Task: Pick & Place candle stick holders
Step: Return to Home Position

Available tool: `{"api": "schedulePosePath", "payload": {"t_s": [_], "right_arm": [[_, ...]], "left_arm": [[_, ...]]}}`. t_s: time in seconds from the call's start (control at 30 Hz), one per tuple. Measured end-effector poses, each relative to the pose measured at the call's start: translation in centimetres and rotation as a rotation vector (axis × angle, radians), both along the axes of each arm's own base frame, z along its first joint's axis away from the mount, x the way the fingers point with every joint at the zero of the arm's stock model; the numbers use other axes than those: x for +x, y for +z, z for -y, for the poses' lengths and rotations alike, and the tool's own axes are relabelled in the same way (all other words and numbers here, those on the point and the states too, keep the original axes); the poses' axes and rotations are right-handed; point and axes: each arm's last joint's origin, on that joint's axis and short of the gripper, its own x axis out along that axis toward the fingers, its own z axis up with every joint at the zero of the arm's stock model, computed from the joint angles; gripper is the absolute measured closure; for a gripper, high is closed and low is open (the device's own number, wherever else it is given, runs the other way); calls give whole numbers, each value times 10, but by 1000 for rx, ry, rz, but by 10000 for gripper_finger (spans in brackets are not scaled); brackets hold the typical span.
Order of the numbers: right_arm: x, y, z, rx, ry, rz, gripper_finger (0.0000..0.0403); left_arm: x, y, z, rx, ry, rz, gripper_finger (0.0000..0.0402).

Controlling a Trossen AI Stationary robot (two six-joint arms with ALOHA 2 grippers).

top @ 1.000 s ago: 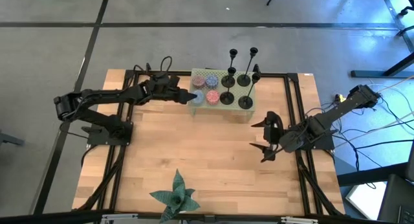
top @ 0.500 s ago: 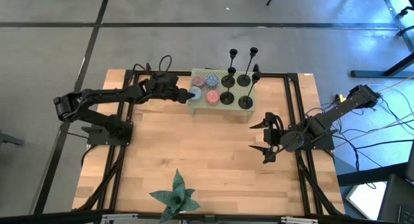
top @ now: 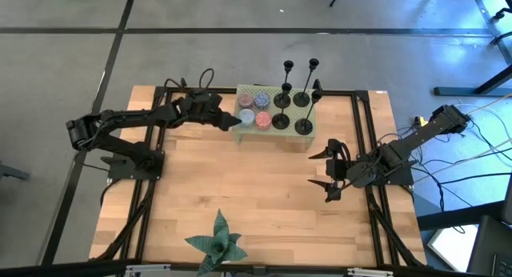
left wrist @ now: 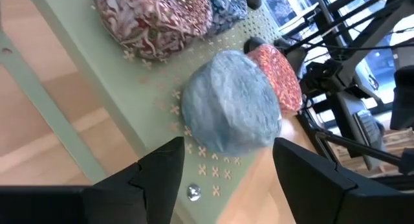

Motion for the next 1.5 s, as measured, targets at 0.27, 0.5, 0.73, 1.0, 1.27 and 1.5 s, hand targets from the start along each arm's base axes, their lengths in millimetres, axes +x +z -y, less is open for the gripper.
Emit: {"api": "schedulePosePath", "payload": {"t_s": [0.27,0.5,0.73,1.0,1.27,1.5], "right_arm": [[0,0,0,-21,12,-2,52],[0,1,0,-136,63,-7,52],[0,3,3,-392,112,-15,52],[2,15,11,-168,-84,118,52],[-32,41,34,41,-24,236,52],[-62,21,49,130,71,371,52]], "left_arm": [[-7,10,-1,-4,-66,49,180],[-30,56,15,250,-172,200,220],[-75,93,49,705,-273,244,280],[-114,93,83,923,-220,51,328],[-152,101,104,1084,-209,173,343],[-156,52,107,1095,-190,248,343]]}}
